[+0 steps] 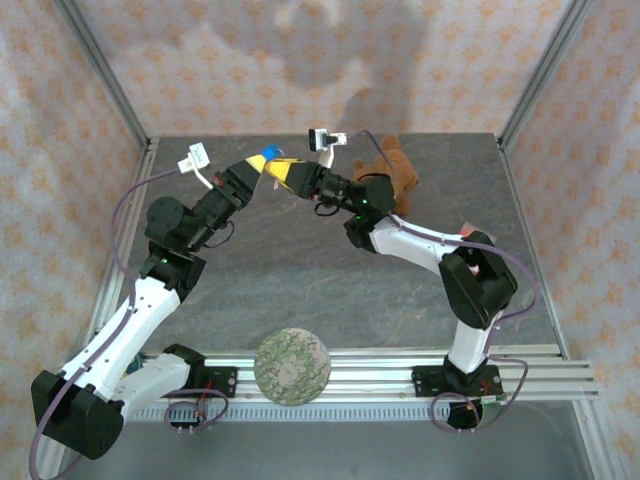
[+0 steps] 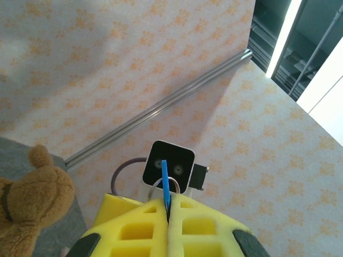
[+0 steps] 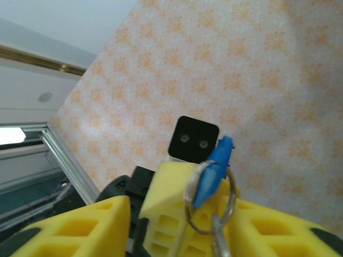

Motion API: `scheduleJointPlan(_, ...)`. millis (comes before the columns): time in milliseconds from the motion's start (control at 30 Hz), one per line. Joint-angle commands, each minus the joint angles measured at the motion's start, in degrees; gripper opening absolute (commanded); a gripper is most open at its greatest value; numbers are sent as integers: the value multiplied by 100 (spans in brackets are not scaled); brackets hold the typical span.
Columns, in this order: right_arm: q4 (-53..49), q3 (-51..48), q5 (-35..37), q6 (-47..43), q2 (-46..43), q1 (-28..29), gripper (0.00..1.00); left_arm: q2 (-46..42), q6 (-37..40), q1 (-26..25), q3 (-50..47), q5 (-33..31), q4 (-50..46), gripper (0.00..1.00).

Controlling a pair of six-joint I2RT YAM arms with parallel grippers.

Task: Remove the keys from the keyring

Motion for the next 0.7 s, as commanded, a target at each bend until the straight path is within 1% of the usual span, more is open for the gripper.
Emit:
scheduleJointPlan(0,303,175,-88,11,41,91,39,-172,38,51,-95,-43,259,0)
scheduleJointPlan(67,306,128,-79,38,39,91,35,-256,131,47,-97,-120,156,0)
scheduleJointPlan(200,306,15,-41,32,-1,91,30,-405,320,60,-89,-231,-55,0)
scheduleJointPlan(267,305,-23,-35,29,-28,91,24,-488,407,60,-94,-297,-150,0)
scheduleJointPlan(300,301,-56,-18,30,-41,91,23,-531,449,54,-94,-325,-197,0)
scheduleJointPlan(433,300,-93,18,38,-54,92,16,-624,529,60,-99,-372,-334,0)
scheduleJointPlan(533,300,-112,44,38,-63,91,12,-655,532,60,-118,-381,-358,0)
scheduleJointPlan(667,304,-144,79,45,-89,92,10,-715,595,60,-110,-394,-434,0)
